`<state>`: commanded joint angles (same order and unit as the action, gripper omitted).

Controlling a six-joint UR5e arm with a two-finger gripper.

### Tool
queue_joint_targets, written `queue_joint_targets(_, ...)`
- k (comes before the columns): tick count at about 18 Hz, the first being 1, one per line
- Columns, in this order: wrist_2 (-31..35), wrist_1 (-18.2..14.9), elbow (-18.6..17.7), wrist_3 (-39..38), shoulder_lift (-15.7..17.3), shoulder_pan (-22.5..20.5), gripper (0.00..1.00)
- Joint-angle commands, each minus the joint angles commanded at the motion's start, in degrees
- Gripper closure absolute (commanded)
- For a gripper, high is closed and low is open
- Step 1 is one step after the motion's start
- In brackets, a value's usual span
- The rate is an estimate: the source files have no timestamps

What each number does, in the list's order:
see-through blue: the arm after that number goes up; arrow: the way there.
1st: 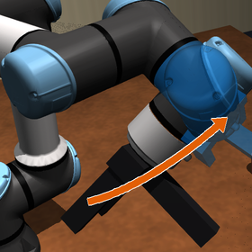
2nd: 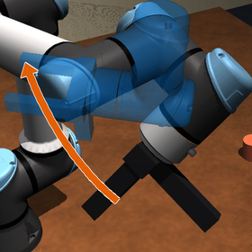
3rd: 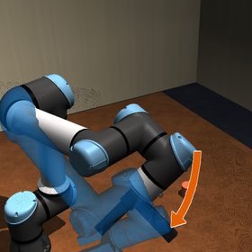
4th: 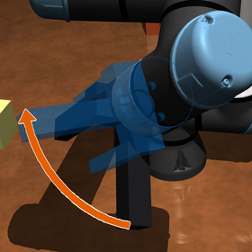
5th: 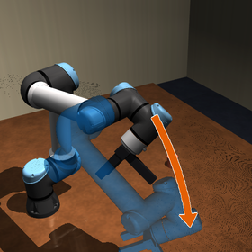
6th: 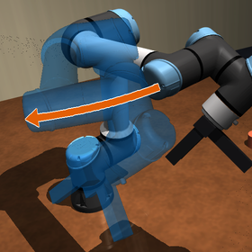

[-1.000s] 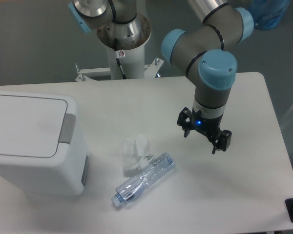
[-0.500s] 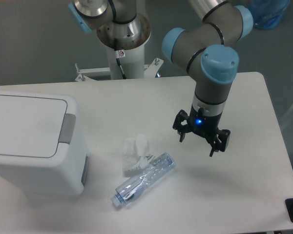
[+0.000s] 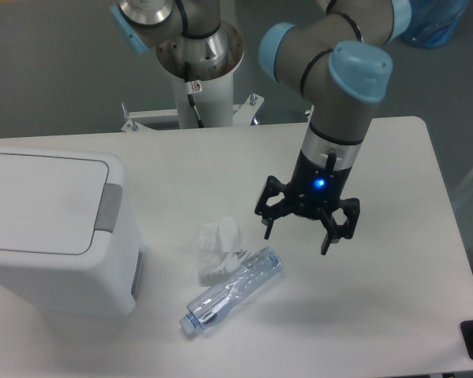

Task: Open the trash can
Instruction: 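Move the open gripper toward the white trash bin's lid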

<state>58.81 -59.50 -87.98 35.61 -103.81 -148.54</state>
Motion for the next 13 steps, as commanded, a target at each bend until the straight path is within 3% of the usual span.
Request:
queue_joint_targets(3, -2.6, 0.1, -0.1, -2.7, 1.0, 1.6, 0.0)
queue_joint_targets(8, -3.7, 0.3, -3.8, -2.3, 5.5, 4.9, 0.0)
queue_joint_targets(13, -6.0, 0.3, -6.1, -2.6, 8.2, 5.4, 0.0)
